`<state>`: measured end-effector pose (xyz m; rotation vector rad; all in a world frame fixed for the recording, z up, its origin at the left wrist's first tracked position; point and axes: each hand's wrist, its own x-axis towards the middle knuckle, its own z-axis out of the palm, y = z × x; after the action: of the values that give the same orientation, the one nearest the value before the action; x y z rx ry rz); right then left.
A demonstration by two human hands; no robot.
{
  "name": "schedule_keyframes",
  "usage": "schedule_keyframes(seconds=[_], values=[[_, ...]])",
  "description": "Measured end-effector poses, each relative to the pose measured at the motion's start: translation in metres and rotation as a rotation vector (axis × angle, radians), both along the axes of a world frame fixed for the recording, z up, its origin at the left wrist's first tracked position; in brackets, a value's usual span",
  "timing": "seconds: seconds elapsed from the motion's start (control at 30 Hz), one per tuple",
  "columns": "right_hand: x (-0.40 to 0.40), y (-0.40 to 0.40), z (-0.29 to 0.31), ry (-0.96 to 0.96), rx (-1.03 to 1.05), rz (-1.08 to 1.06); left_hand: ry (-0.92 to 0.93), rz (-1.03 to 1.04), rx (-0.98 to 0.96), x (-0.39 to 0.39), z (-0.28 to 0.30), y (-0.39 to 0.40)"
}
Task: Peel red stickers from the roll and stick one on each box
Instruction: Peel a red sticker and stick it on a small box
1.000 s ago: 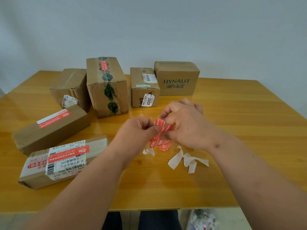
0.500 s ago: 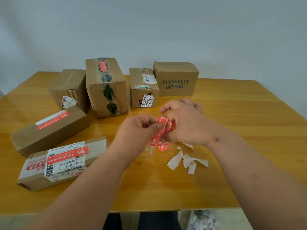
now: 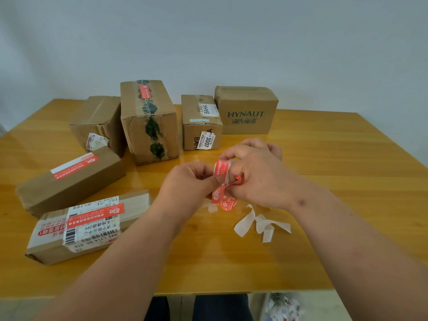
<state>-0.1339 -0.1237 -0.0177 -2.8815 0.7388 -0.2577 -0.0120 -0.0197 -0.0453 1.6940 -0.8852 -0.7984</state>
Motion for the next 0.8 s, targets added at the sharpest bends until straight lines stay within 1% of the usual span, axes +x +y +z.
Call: schedule_keyframes(seconds=[0.07, 0.13, 0.27, 0.37, 0.5, 0.6, 0.7, 0.8], values=[[-0.0003, 0.0016, 0.0015, -0.014, -0.001, -0.005, 0.047, 0.024, -0.006, 0.0005, -0.0012, -0.0009], [-0.0003, 0.0023, 0.0022, -0.021, 0.011, -0.022, 0.049, 0.031, -0.007, 0.0012, -0.0018, -0.0013], [0.0012, 0.0015, 0.0021, 0.024, 0.03, -0.041, 0.007, 0.021, -0.017, 0.002, -0.0012, -0.0021], [0.0018, 0.0009, 0.0018, 0.081, -0.017, -0.02, -0.029, 0.029, -0.011, 0.0027, -0.0013, -0.0028], [0.0012, 0.0008, -0.001, 0.027, 0.014, -0.011, -0.094, 0.049, 0.036, 0.0032, -0.0033, -0.0036], [0.0007, 0.0011, -0.0028, 0.03, 0.007, -0.007, -0.119, 0.07, 0.052, 0.0032, -0.0043, -0.0043], [-0.0002, 0.0012, -0.0037, 0.031, -0.013, 0.002, -0.122, 0.105, 0.049, 0.0035, -0.0051, -0.0056], [-0.0011, 0.0014, -0.0028, 0.016, 0.009, 0.004, -0.118, 0.147, 0.014, 0.0043, -0.0064, -0.0064]])
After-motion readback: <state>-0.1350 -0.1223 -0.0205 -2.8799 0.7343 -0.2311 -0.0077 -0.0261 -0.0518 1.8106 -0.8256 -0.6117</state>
